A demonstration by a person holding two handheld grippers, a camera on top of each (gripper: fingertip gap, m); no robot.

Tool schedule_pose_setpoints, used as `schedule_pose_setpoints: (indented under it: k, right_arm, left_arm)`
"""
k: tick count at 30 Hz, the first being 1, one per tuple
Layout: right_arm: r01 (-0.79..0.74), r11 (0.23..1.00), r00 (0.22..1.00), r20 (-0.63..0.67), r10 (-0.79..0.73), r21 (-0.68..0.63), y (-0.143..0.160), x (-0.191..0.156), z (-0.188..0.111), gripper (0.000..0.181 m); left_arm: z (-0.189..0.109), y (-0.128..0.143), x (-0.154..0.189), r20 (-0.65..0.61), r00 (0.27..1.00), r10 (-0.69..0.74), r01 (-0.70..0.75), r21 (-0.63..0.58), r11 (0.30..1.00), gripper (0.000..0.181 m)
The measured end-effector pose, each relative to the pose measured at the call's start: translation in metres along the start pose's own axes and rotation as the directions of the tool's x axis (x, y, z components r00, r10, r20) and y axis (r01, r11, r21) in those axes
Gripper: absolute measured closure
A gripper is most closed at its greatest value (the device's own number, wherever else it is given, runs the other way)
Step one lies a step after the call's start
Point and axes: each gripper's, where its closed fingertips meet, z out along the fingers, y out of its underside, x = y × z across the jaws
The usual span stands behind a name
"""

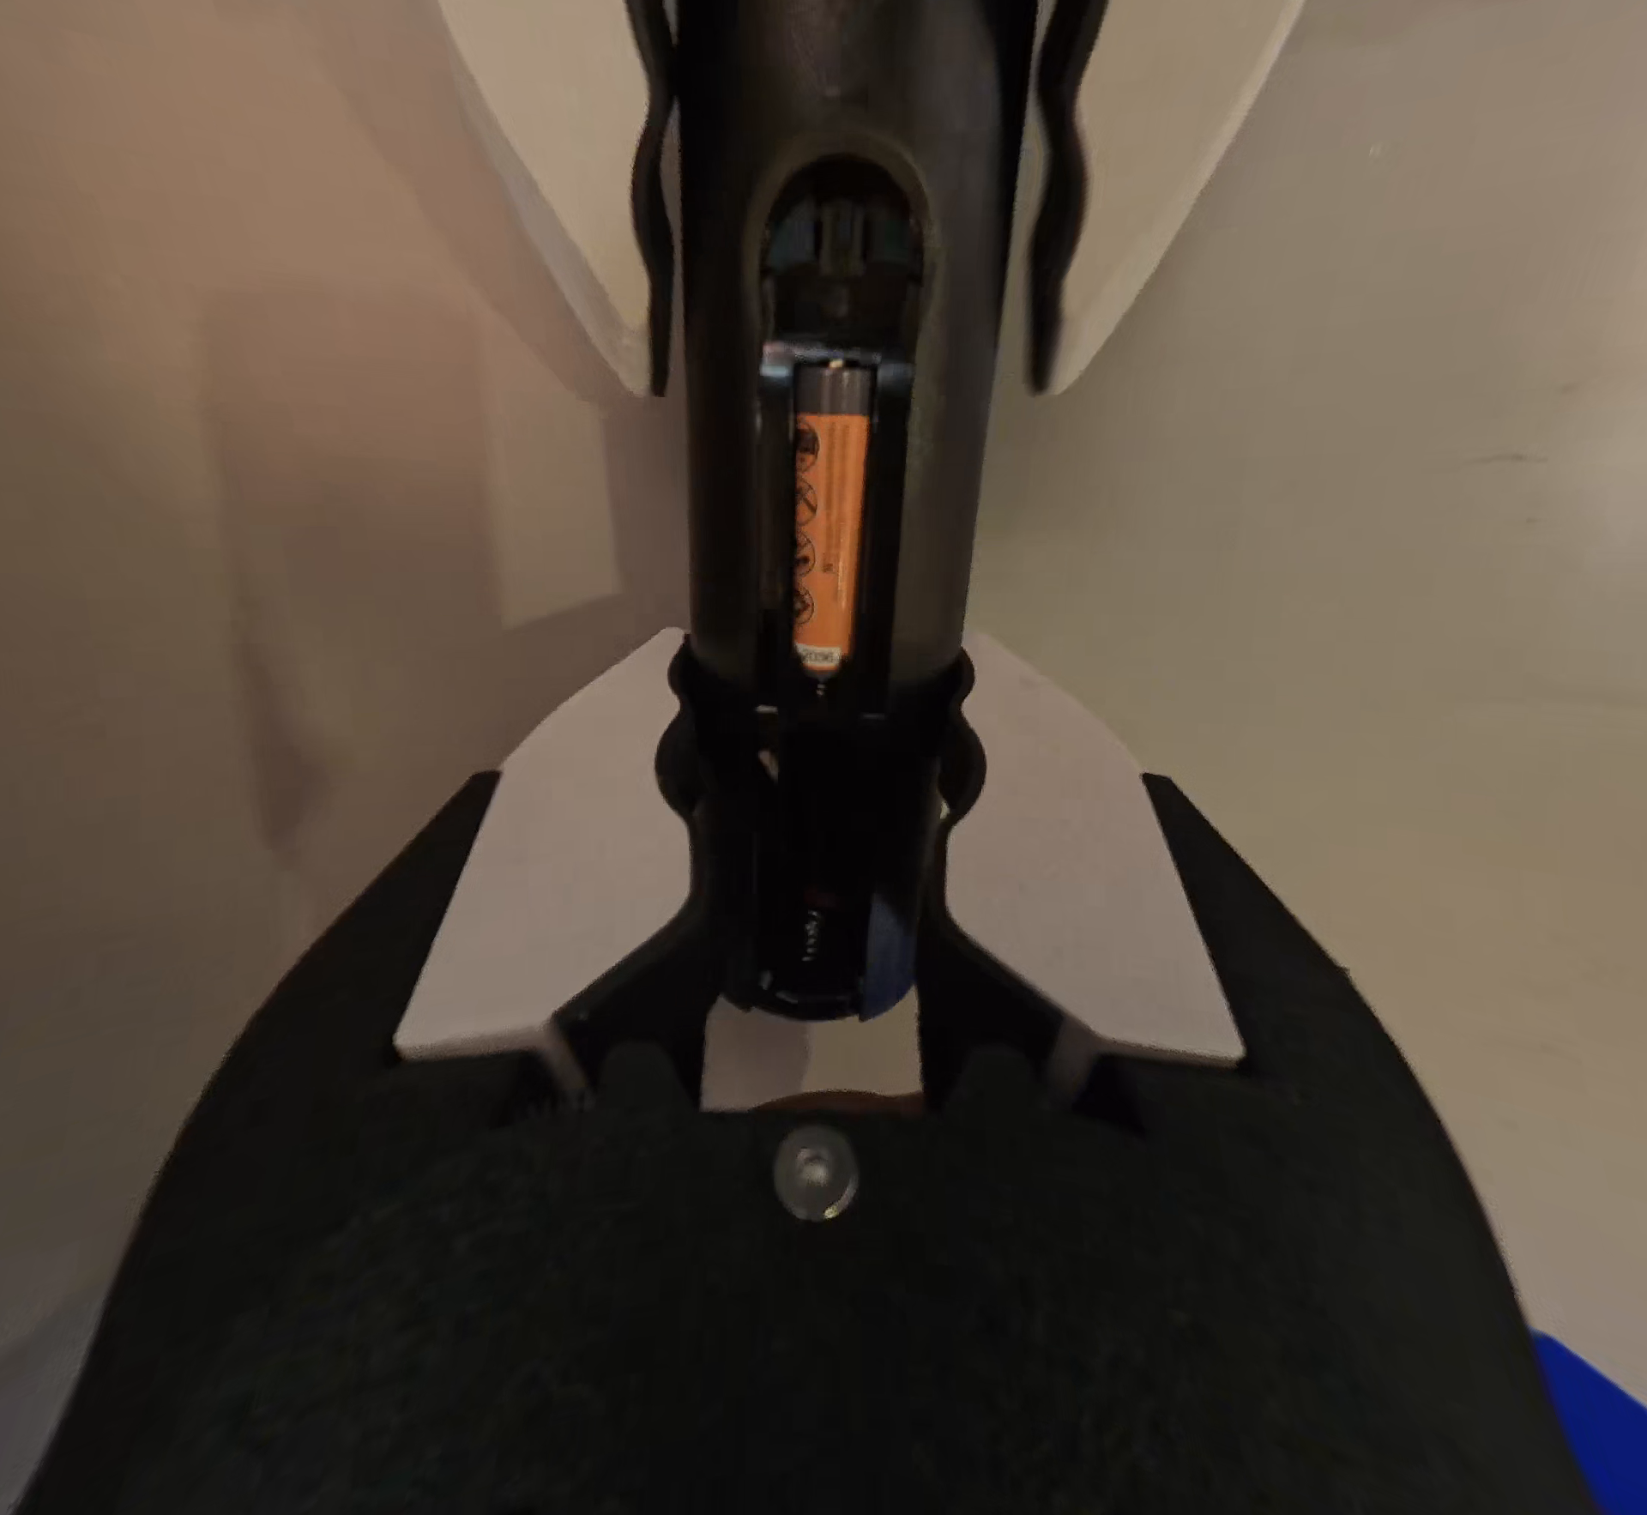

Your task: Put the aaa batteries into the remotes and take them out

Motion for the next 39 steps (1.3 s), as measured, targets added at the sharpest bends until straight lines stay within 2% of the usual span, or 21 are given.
schedule_pose_setpoints:
  k: [4, 8, 10, 12, 15, 18, 24, 26, 29, 31, 34, 39]
  right_arm:
    - [-0.100, 0.989, 0.995, 0.039, 0.096, 0.113, -0.001, 0.006, -0.018, 0.130]
    - [-0.175, 0.951, 0.985, 0.043, 0.170, 0.255, -0.012, 0.016, -0.036, 0.130]
    - [-0.185, 0.938, 0.983, 0.057, 0.176, 0.294, -0.026, 0.018, -0.035, 0.130]
    - [-0.145, 0.946, 0.989, 0.063, 0.133, 0.290, -0.039, 0.015, -0.027, 0.130]
    - [-0.069, 0.971, 0.996, 0.064, 0.055, 0.228, -0.049, 0.011, -0.014, 0.131]
    - [-0.055, 0.974, 0.994, 0.108, 0.032, 0.218, -0.053, 0.008, -0.015, 0.131]
    - [-0.104, 0.937, 0.972, 0.234, 0.024, 0.333, -0.060, -0.006, -0.031, 0.125]
    - [-0.222, 0.892, 0.935, 0.345, 0.080, 0.395, -0.060, -0.010, -0.041, 0.123]
    - [-0.525, 0.717, 0.775, 0.605, 0.180, 0.459, -0.068, -0.009, -0.062, 0.127]
    - [-0.642, 0.648, 0.672, 0.709, 0.217, 0.410, -0.068, -0.012, -0.060, 0.128]
    - [-0.728, 0.550, 0.577, 0.799, 0.169, 0.409, -0.077, -0.017, -0.069, 0.133]
    - [-0.767, 0.477, 0.550, 0.823, 0.143, 0.430, -0.078, -0.014, -0.074, 0.142]
  left_arm:
    - [-0.018, -0.016, -0.014, -0.001, 0.996, -0.087, 0.086, 0.159, 0.984, 0.101]
    - [-0.029, -0.036, -0.020, -0.098, 0.976, -0.193, 0.215, 0.337, 0.917, 0.098]
    - [-0.031, -0.048, -0.015, -0.160, 0.967, -0.199, 0.248, 0.411, 0.877, 0.098]
    - [-0.026, -0.051, -0.013, -0.152, 0.972, -0.181, 0.229, 0.417, 0.880, 0.093]
    - [-0.023, -0.058, -0.006, -0.137, 0.981, -0.136, 0.183, 0.447, 0.876, 0.095]
    - [-0.025, -0.058, -0.007, -0.121, 0.985, -0.119, 0.162, 0.463, 0.871, 0.119]
    - [-0.036, -0.066, 0.002, -0.203, 0.975, -0.094, 0.189, 0.525, 0.830, 0.122]
    - [-0.039, -0.066, 0.005, -0.199, 0.977, -0.071, 0.169, 0.537, 0.826, 0.122]
    - [-0.044, -0.071, 0.010, -0.182, 0.983, -0.034, 0.134, 0.572, 0.809, 0.122]
    - [-0.049, -0.075, 0.013, -0.176, 0.984, -0.010, 0.115, 0.599, 0.792, 0.122]
    - [-0.047, -0.074, 0.015, -0.163, 0.987, 0.010, 0.090, 0.590, 0.802, 0.121]
    - [-0.046, -0.075, 0.015, -0.168, 0.986, 0.010, 0.093, 0.595, 0.798, 0.121]
